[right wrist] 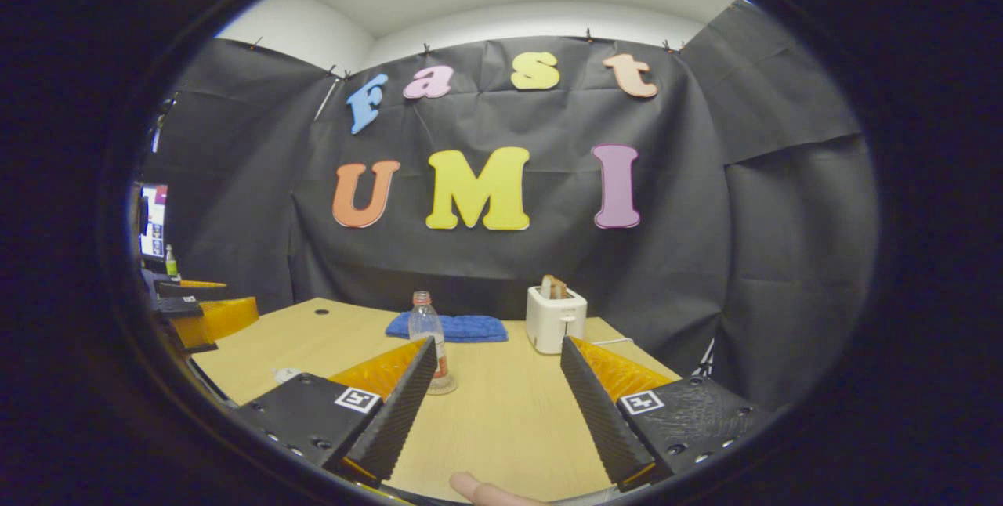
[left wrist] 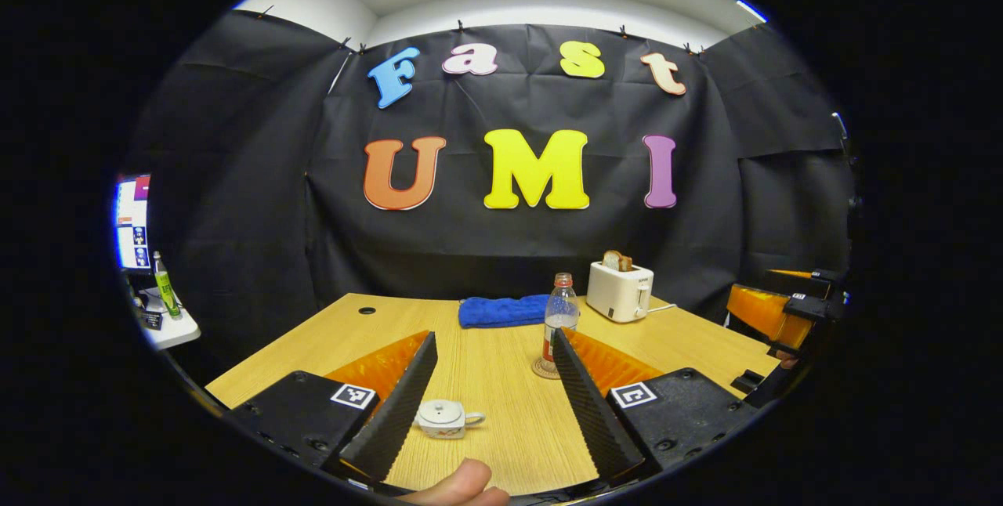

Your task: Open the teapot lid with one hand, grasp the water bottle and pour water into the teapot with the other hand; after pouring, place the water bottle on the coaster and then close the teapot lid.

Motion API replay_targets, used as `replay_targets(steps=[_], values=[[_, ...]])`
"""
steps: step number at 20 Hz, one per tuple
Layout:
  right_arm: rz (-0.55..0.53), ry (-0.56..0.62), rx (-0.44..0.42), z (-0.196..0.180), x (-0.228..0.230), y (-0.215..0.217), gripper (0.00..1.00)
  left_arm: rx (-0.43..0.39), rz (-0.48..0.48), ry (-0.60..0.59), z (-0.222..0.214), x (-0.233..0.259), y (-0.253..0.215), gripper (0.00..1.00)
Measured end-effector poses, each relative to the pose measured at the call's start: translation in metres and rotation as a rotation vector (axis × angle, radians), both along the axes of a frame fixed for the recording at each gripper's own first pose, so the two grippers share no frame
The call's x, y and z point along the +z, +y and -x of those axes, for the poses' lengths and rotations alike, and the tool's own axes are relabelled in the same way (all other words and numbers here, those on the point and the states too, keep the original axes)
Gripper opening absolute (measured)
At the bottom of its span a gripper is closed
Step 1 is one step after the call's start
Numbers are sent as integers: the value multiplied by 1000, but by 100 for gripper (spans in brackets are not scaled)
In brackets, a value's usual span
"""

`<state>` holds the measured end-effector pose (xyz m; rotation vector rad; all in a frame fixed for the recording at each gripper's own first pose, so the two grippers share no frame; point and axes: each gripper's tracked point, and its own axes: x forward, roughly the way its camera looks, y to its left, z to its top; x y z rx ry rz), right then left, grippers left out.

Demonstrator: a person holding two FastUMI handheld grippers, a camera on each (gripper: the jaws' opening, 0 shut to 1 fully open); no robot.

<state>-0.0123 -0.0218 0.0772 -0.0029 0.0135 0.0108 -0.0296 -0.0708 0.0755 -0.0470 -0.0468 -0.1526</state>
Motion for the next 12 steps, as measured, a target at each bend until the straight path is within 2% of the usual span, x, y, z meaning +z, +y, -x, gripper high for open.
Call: replay_targets(steps=[4, 7, 9, 12], values=[[-10, 4, -10, -3, -4, -2, 93, 6, -2, 26, -5, -7, 5, 94], [5, 27, 11, -9, -12, 7, 95, 19, -9, 37, -8, -12, 6, 94], [23, 45, 16, -13, -20, 10, 97, 7, -35, 33, -10, -14, 1, 94], [43, 55, 8, -16, -24, 10, 95, 17, -67, 20, -11, -13, 1, 94]])
